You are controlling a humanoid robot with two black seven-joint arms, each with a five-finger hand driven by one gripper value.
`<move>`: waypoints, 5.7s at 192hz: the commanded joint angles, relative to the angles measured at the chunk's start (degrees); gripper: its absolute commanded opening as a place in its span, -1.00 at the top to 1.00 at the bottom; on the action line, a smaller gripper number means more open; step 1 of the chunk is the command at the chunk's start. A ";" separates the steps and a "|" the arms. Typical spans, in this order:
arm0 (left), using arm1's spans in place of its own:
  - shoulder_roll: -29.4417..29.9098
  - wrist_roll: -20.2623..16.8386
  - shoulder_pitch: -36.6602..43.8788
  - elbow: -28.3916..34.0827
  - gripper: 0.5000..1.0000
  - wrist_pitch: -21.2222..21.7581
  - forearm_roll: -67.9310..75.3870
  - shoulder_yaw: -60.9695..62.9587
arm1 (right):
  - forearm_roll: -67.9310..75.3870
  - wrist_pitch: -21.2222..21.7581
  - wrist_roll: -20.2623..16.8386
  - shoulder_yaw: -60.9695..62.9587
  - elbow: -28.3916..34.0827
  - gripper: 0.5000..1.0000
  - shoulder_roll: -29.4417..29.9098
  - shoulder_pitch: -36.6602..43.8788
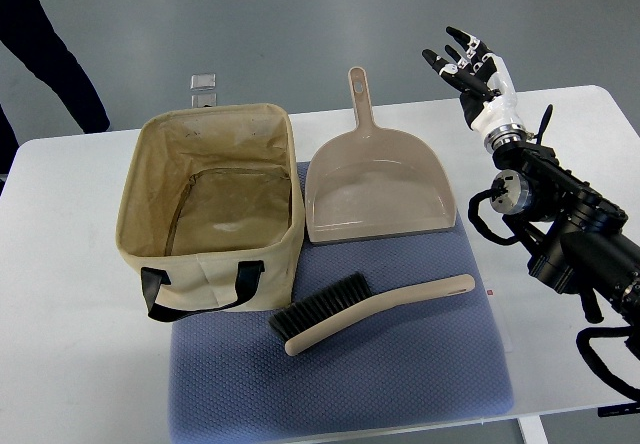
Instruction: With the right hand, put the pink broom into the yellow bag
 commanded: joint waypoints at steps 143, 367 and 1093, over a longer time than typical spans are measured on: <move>0.00 -0.11 -0.36 0.07 -1.00 0.45 -0.06 0.06 | -1.09 -0.50 -0.79 -2.55 0.05 -0.72 -3.47 3.12; 0.00 -0.11 -0.44 0.16 -1.00 0.45 -0.06 0.06 | -41.34 14.44 -0.53 -38.59 26.85 -0.72 -29.22 14.02; 0.00 -0.11 -0.44 0.16 -1.00 0.45 -0.06 0.06 | -55.06 11.71 5.01 -35.78 40.12 1.00 -49.34 12.79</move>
